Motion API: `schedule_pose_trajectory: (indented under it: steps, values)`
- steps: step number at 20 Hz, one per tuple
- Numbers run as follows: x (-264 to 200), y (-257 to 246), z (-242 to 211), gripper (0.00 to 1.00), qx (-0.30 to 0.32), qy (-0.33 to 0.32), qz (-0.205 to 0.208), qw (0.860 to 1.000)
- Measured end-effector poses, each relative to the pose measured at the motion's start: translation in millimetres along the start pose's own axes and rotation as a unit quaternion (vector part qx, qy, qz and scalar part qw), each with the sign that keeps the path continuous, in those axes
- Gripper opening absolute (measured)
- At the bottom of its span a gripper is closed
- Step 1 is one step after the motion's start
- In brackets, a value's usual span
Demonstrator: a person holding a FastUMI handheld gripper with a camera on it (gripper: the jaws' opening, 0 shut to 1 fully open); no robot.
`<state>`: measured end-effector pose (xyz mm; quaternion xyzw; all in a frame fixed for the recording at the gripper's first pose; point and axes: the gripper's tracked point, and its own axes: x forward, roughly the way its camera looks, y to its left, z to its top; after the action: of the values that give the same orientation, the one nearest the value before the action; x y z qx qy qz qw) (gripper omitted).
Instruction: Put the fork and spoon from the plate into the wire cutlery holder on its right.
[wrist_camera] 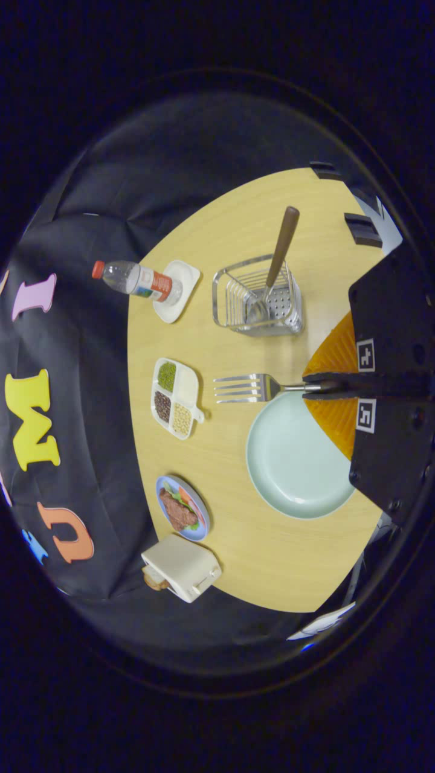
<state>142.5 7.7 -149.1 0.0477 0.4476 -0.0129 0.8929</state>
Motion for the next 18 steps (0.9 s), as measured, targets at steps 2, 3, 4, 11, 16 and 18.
schedule_pose_trajectory:
  steps: [2,3,4,11,16,18]
  values:
    - [-6,-23,4,0.01,0.013,-0.005,-0.009,1.0]
    - [-8,-34,6,0.01,0.019,-0.007,-0.013,1.0]
    - [-10,-40,7,0.01,0.024,-0.008,-0.015,1.0]
    - [-12,-62,21,0.01,0.045,-0.003,-0.012,0.999]
    - [0,-69,21,0.01,0.053,0.016,-0.008,0.998]
    - [4,-69,19,0.01,0.047,0.021,-0.009,0.999]
